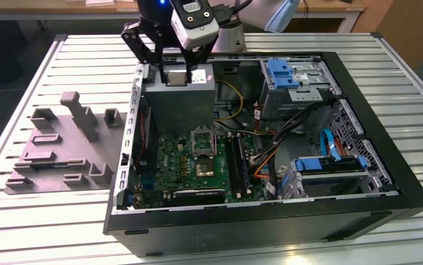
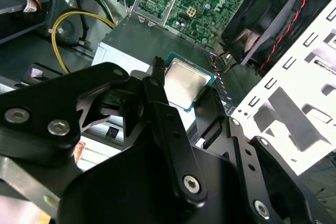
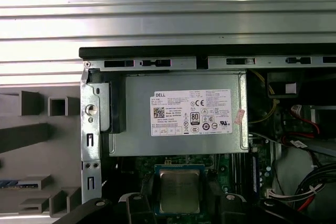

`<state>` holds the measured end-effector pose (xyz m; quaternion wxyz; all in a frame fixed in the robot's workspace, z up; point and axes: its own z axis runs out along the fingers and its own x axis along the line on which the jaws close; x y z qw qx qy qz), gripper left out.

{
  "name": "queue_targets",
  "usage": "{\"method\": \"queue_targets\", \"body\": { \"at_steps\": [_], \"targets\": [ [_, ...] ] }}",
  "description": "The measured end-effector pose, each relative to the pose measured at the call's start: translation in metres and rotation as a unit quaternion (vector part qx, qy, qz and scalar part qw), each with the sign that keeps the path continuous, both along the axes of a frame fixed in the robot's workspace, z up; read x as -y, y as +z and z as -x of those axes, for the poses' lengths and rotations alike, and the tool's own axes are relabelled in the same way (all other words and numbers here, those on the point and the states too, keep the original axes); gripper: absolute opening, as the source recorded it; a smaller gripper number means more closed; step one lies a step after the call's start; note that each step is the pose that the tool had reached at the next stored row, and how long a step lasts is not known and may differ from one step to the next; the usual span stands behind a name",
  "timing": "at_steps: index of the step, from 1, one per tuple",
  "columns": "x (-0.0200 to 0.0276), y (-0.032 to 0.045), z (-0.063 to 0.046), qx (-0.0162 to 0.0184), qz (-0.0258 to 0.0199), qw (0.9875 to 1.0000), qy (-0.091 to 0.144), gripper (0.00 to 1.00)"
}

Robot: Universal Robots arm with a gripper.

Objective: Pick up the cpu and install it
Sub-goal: 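Pick up the cpu and move it towards the insertion slot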

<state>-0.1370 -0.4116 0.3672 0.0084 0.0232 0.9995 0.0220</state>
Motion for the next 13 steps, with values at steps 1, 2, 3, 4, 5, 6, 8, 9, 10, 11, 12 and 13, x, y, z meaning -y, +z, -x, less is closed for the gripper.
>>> {"method": "queue_targets", "body": {
  "at_steps": [1, 2, 3, 4, 5, 6, 8, 9, 10, 11, 12, 13],
  "targets": [
    [0.0, 0.0, -0.0006, 0.0, 0.0, 1.0, 0.0, 0.47],
    [0.0, 0.0, -0.0012, 0.0, 0.0, 1.0, 0.0, 0.47],
    [0.0, -0.0001, -0.0018, 0.0, 0.0, 1.0, 0.0, 0.47],
    [0.0, -0.0001, -0.0024, 0.0, 0.0, 1.0, 0.0, 0.47],
    [0.0, -0.0001, -0.0031, 0.0, 0.0, 1.0, 0.0, 0.47],
    [0.0, -0.0001, -0.0036, 0.0, 0.0, 1.0, 0.0, 0.47],
    [0.0, -0.0001, -0.0048, 0.0, 0.0, 1.0, 0.0, 0.47],
    [0.0, -0.0001, -0.0054, 0.0, 0.0, 1.0, 0.0, 0.47],
    [0.0, -0.0002, -0.0055, 0.0, 0.0, 1.0, 0.0, 0.47],
    [0.0004, -0.0001, -0.0055, 0.0, 0.0004, 1.0, 0.0, 0.47],
    [0.0011, -0.0002, -0.0056, 0.0, 0.0007, 1.0, 0.0, 0.47],
    [0.0017, -0.0002, -0.0056, 0.0, 0.0009, 1.0, 0.0, 0.47]
  ]
}}
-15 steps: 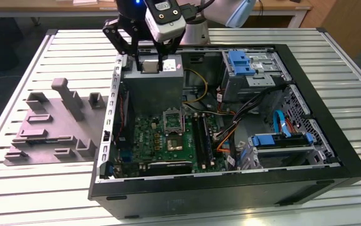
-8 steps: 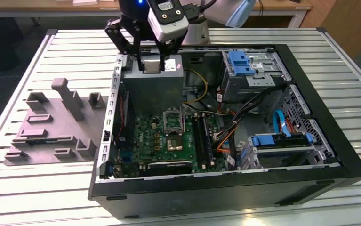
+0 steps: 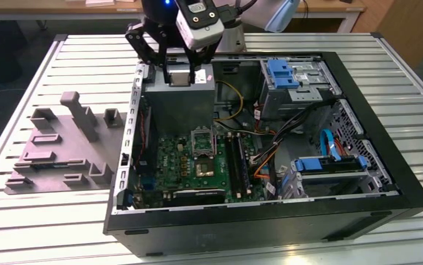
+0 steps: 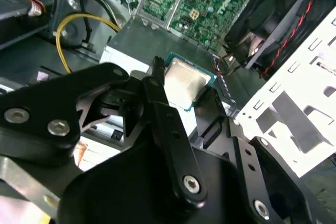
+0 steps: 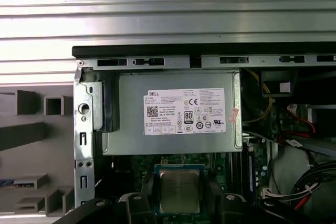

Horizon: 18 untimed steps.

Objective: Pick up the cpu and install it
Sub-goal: 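Pick up the cpu and move it towards the insertion slot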

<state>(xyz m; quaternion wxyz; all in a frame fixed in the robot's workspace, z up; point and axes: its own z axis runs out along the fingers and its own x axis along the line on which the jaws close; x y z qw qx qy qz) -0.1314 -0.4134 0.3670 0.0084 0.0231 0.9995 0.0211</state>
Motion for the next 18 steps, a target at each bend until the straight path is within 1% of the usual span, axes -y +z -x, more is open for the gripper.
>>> {"method": "queue_targets", "body": {
  "at_steps": [5, 14, 18],
  "targets": [
    [0.0008, -0.0001, 0.0, 0.0, 0.0005, 1.0, 0.0, 0.47],
    [0.001, -0.0002, -0.0001, 0.0, 0.0005, 1.0, 0.0, 0.47],
    [0.001, -0.0003, -0.005, 0.0, 0.0005, 1.0, 0.0, 0.47]
  ]
}}
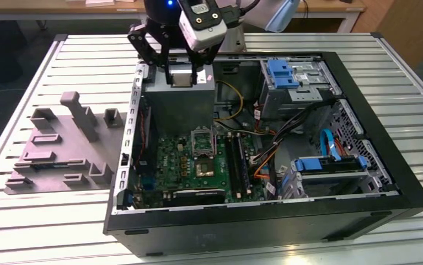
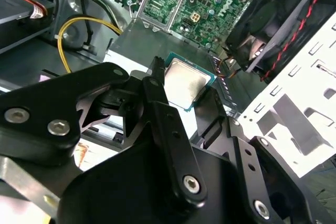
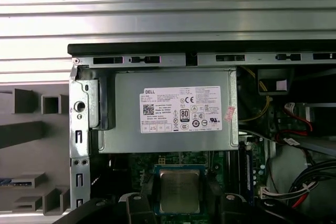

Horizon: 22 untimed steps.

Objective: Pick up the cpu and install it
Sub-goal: 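Pick up the cpu and move it towards the insertion slot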

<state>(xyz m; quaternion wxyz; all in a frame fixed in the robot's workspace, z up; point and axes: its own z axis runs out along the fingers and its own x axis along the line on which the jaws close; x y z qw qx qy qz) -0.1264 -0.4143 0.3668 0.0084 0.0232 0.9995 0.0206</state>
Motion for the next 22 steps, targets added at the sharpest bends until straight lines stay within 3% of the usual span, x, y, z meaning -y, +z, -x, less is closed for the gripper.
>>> {"method": "queue_targets", "body": {
  "at_steps": [13, 22],
  "targets": [
    [0.0045, -0.0002, -0.0035, 0.0, 0.0001, 1.0, -0.008, 0.47],
    [0.0047, -0.0002, -0.0035, 0.0, 0.0001, 1.0, -0.008, 0.47]
  ]
}}
